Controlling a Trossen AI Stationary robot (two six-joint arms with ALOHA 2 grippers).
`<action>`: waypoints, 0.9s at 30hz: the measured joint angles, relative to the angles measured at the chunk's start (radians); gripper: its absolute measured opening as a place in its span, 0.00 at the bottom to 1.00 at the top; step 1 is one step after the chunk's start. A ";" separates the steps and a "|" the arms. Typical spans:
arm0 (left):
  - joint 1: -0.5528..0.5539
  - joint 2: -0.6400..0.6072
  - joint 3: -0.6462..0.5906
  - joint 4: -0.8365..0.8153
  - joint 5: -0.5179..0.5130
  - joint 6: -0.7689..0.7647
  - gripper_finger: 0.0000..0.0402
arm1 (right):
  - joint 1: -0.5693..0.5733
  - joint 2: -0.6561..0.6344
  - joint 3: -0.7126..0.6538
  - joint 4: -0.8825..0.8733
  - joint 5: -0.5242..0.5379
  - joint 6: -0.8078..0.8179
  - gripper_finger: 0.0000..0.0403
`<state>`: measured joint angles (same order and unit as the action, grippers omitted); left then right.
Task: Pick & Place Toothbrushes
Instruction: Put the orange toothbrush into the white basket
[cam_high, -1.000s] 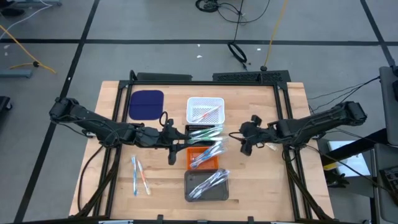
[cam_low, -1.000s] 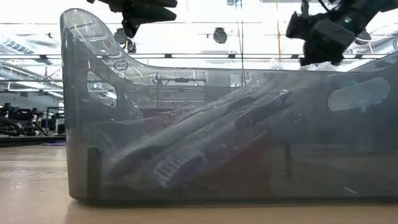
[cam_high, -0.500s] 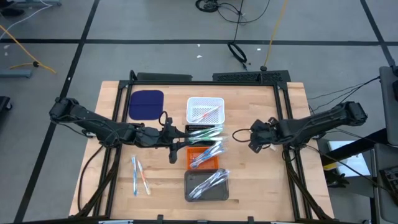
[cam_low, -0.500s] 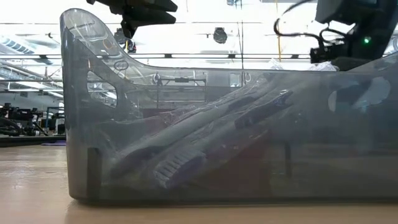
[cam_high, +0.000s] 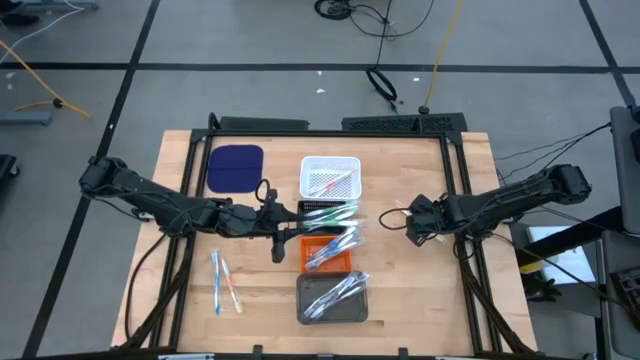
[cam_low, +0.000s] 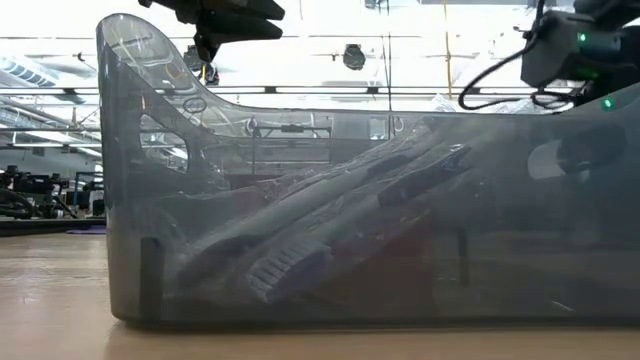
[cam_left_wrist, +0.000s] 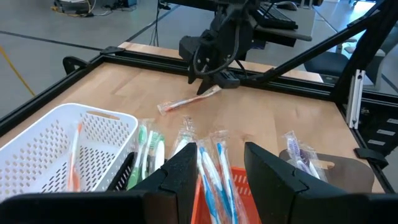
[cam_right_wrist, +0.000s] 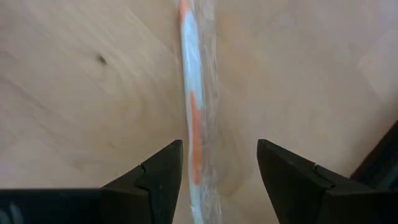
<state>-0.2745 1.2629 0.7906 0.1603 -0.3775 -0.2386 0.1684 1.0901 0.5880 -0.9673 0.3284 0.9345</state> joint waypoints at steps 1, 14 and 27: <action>0.000 0.000 0.000 0.000 0.000 0.000 0.34 | -0.005 0.000 -0.012 0.012 -0.011 -0.001 0.49; 0.000 0.000 0.000 0.000 0.000 0.000 0.34 | -0.025 -0.002 -0.126 0.158 -0.046 0.023 0.48; 0.000 0.000 0.000 -0.002 0.000 0.000 0.34 | -0.025 -0.002 -0.138 0.188 -0.071 0.025 0.23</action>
<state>-0.2745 1.2629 0.7906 0.1585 -0.3775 -0.2390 0.1433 1.0885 0.4503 -0.7792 0.2579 0.9591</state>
